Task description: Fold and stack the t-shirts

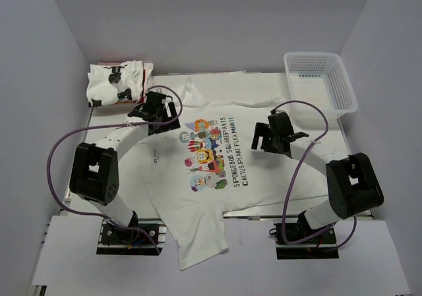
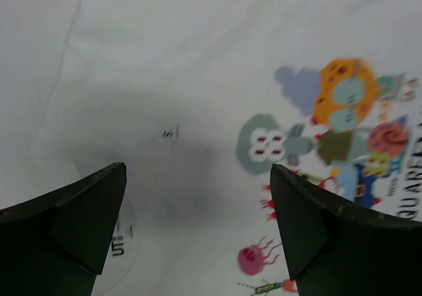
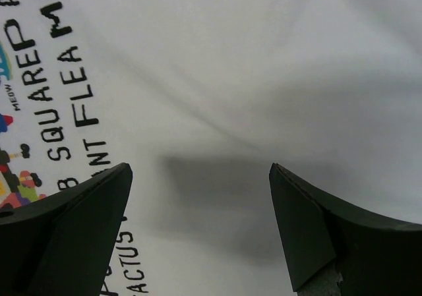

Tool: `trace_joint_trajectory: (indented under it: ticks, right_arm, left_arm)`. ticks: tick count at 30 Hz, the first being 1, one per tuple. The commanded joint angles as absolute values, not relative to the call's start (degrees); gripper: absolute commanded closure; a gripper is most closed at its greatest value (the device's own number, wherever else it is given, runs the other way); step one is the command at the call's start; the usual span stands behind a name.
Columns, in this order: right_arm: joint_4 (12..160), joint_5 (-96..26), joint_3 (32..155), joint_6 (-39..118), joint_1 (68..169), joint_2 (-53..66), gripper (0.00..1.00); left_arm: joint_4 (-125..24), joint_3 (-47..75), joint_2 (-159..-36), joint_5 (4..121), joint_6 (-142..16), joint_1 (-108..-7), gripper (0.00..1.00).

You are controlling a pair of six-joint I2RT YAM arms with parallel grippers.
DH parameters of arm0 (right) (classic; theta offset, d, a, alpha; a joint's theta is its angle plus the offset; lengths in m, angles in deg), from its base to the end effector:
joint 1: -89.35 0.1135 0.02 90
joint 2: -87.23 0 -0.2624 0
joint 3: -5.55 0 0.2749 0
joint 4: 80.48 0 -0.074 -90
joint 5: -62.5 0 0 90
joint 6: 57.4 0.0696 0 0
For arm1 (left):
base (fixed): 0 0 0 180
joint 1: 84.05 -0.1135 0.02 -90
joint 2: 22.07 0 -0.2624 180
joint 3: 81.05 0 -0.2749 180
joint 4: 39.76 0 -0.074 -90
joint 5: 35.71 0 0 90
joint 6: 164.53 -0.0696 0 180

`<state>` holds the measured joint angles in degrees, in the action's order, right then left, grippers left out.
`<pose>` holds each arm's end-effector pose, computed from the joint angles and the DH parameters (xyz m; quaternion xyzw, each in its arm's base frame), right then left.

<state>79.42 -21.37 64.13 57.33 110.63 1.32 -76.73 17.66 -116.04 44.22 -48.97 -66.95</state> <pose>0.3217 0.1173 0.1436 0.0474 0.9294 0.0958 0.3531 0.3846 -0.1056 0.2063 -0.0992 0.9302 -0.0482 0.3500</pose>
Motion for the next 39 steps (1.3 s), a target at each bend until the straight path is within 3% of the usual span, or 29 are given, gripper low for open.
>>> trace_joint_trajectory:
  ticks: [1, 8, 10, 17, 25, 32, 35, 39]
  right_arm:
    - [76.45, -18.10, 61.84, 58.53, 110.71, 3.20, 0.10]
    - [77.77, -17.92, 59.20, 58.62, 110.71, 2.34, 0.10]
    - [79.17, -18.62, 59.20, 58.09, 110.80, 1.11, 0.10]
    - [80.32, -21.44, 64.81, 57.39, 110.89, -5.74, 0.10]
    - [77.17, -20.30, 79.46, 55.02, 110.54, -16.72, 0.10]
    - [73.91, -20.74, 91.08, 52.64, 110.89, -19.82, 0.10]
    - [74.78, -21.52, 89.54, 52.46, 111.06, -14.74, 0.10]
    - [78.63, -22.40, 80.86, 55.01, 111.06, -3.25, 0.10]
  left_arm:
    - [-75.92, 23.59, -113.83, 45.15, -46.24, -67.00, 0.00]
    - [-74.52, 26.14, -121.45, 45.15, -46.23, -68.41, 0.00]
    - [-77.57, 21.15, -126.11, 41.92, -46.23, -68.93, 0.00]
    - [-89.97, -8.15, -150.54, 34.42, -45.43, -72.97, 0.00]
    - [-95.43, -39.39, -168.22, 42.32, -51.06, -75.53, 0.00]
    - [-94.28, -40.92, -160.69, 45.24, -55.02, -76.58, 0.00]
    - [-93.77, -34.70, -150.59, 45.85, -55.02, -76.58, 0.00]
    - [-92.71, -17.17, -133.99, 49.27, -48.72, -76.06, 0.00]
